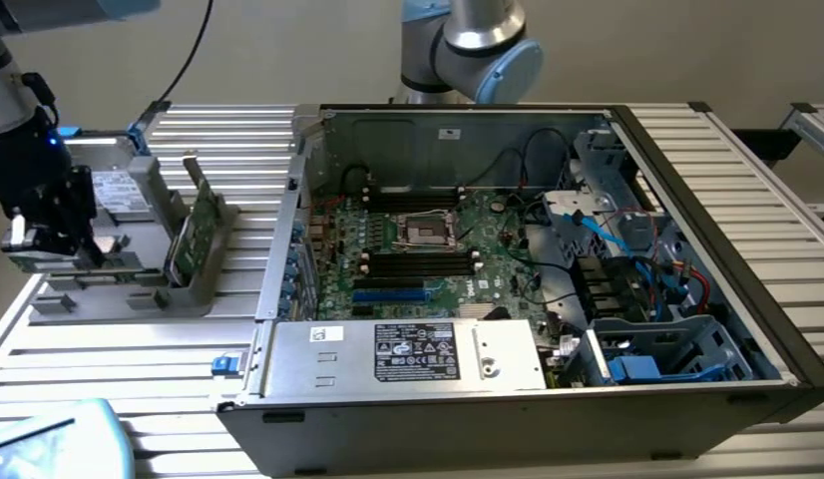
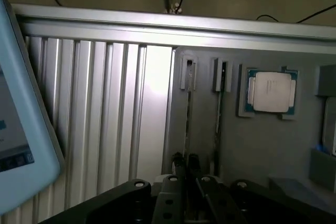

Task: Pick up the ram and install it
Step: 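Pick up the ram and move it above insertion slot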

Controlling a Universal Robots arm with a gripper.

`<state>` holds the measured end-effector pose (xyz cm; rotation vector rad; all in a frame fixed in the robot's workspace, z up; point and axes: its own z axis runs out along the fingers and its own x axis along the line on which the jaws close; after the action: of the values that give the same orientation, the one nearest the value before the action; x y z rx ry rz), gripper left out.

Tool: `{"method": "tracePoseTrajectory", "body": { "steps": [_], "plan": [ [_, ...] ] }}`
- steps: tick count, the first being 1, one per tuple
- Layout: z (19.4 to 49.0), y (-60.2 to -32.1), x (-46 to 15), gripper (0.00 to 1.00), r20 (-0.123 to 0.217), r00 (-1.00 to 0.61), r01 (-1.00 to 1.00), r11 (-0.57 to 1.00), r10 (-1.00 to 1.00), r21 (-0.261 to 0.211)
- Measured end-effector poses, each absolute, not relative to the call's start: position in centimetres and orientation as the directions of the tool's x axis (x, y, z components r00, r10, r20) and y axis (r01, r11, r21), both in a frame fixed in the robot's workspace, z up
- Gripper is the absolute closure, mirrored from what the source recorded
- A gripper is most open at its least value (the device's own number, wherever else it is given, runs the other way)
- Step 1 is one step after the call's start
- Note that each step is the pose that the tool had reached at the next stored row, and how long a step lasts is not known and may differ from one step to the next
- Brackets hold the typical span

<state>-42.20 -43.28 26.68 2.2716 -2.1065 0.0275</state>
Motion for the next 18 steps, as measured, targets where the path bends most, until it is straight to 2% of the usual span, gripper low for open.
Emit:
{"method": "tracePoseTrajectory", "body": {
  "steps": [18],
  "plan": [
    [34.5, -43.3, -34.3, 0.86, 0.028, 0.076, -0.997, -0.075, -0.997, 0.020]
  ]
}}
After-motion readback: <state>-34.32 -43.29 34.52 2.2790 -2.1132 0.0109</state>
